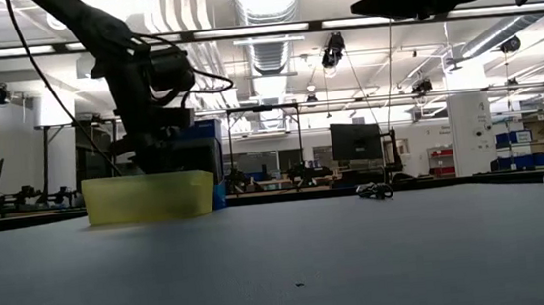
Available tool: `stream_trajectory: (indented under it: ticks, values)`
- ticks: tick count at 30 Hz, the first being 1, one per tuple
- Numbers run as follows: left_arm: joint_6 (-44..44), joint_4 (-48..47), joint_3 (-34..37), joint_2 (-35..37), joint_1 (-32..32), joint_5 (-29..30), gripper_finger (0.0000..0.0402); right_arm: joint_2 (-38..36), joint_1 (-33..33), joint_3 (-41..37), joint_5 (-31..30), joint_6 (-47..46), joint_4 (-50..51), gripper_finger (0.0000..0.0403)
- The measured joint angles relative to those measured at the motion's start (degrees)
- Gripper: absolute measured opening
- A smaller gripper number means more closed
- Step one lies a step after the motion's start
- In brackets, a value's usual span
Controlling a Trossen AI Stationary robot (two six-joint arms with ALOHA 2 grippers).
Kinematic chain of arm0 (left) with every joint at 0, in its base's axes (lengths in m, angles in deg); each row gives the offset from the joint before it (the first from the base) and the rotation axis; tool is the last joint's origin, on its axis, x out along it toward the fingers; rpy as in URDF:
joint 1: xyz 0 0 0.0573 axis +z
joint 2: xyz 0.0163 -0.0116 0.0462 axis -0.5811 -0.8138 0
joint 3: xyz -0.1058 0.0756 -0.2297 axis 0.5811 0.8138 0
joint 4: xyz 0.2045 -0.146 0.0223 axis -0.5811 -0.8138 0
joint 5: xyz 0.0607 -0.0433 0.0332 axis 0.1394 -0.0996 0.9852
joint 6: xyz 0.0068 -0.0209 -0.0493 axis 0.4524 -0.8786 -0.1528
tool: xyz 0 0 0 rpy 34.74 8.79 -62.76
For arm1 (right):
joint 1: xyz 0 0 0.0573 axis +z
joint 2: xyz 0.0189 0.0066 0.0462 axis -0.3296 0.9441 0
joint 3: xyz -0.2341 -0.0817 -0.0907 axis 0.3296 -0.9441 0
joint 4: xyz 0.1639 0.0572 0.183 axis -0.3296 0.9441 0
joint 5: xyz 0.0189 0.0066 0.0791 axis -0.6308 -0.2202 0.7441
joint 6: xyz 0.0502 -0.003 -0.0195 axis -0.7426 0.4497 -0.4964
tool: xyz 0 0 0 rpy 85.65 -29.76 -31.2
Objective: Pick and place USB-C Cables
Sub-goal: Put the green charger cable into the yellow bin
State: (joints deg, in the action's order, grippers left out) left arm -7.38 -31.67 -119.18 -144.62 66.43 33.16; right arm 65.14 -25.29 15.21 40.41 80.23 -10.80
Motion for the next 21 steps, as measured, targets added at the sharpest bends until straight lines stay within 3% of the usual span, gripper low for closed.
stream_trajectory:
  ticks: [21]
  values:
    - [-0.01,3.39,0.69,0.00,0.01,0.00,0.0015,0.00,0.00,0.00,0.00,0.05,0.00,0.0052]
